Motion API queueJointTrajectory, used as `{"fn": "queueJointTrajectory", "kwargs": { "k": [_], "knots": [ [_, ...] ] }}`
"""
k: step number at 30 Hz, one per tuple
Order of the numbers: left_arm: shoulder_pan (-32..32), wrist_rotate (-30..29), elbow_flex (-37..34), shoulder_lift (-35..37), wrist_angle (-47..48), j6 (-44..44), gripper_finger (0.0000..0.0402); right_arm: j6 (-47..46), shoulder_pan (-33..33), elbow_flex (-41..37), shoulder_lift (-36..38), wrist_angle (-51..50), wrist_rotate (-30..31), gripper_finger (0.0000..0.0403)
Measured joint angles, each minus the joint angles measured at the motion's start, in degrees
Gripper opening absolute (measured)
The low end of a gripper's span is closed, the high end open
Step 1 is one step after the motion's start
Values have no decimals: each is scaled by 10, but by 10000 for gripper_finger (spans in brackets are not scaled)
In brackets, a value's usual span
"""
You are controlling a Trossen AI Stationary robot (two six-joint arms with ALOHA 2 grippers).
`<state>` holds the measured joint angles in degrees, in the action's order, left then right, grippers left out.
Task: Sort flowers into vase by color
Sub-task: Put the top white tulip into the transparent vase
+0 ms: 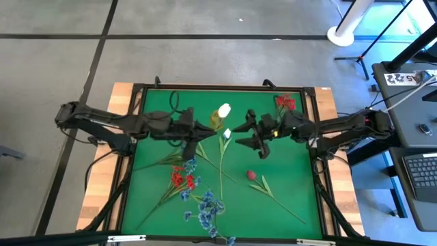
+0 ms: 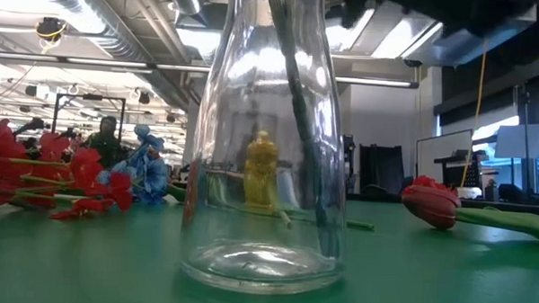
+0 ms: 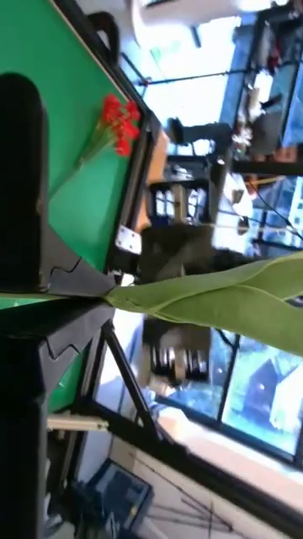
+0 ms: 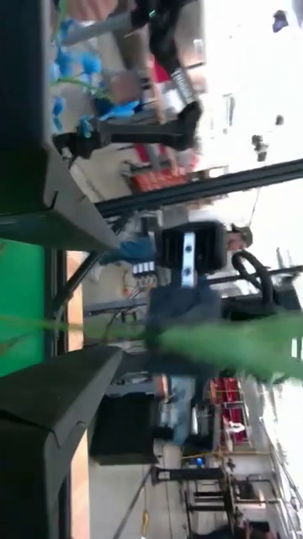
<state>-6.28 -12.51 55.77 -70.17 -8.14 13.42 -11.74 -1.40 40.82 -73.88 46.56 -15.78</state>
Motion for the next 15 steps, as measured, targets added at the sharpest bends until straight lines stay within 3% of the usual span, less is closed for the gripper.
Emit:
{"fn": "queueJointTrajectory", "kwargs": {
  "k": [6, 15],
  "knots": [
    [10, 40, 0, -12, -22, 11, 0, 19, 3, 60, -33, -26, 23, 193],
    [4, 43, 1, -25, -20, 24, 0, 17, 3, 109, -87, -27, 21, 193]
  ]
}}
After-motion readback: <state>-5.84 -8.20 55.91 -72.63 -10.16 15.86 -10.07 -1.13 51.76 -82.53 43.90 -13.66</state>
